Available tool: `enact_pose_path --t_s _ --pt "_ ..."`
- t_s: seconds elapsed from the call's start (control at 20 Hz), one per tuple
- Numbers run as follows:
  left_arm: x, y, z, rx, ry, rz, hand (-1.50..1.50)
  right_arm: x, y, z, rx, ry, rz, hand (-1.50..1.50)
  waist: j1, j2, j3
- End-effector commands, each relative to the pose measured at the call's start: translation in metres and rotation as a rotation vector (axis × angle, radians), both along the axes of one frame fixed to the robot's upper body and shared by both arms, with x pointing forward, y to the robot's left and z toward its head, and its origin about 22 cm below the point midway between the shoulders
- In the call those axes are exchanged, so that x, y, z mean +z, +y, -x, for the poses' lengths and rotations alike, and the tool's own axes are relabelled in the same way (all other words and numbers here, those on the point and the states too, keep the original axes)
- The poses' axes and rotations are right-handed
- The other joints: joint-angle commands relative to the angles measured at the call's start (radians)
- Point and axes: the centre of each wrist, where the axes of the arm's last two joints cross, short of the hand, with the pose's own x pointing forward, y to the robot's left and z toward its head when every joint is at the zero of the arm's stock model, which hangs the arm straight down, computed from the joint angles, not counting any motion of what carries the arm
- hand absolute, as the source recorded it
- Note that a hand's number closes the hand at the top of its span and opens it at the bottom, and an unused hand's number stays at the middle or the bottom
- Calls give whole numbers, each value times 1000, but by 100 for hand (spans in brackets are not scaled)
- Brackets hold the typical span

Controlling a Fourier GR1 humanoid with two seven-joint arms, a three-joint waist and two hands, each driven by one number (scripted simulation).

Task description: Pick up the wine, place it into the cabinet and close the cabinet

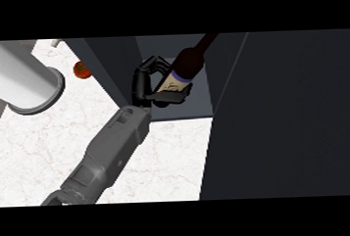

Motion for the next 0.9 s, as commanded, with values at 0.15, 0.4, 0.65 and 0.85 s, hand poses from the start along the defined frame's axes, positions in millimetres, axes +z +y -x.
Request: enact_pose_path --t_s 0.15,0.4,0.65,0.85 --pt "6 6 -13 45 32 65 150 -2 2 10 56 11 -20 -150 -9 4 0" --pt "9 35 -24 57 36 54 150 -5 -1 7 67 -8 -14 -150 -11 10 0" --pt "22 7 -28 114 36 -15 150 -2 -3 12 74 -4 -17 -150 -14 5 1" --pt "14 8 -25 186 28 -126 150 -9 9 9 87 -10 -25 -150 -35 14 0"
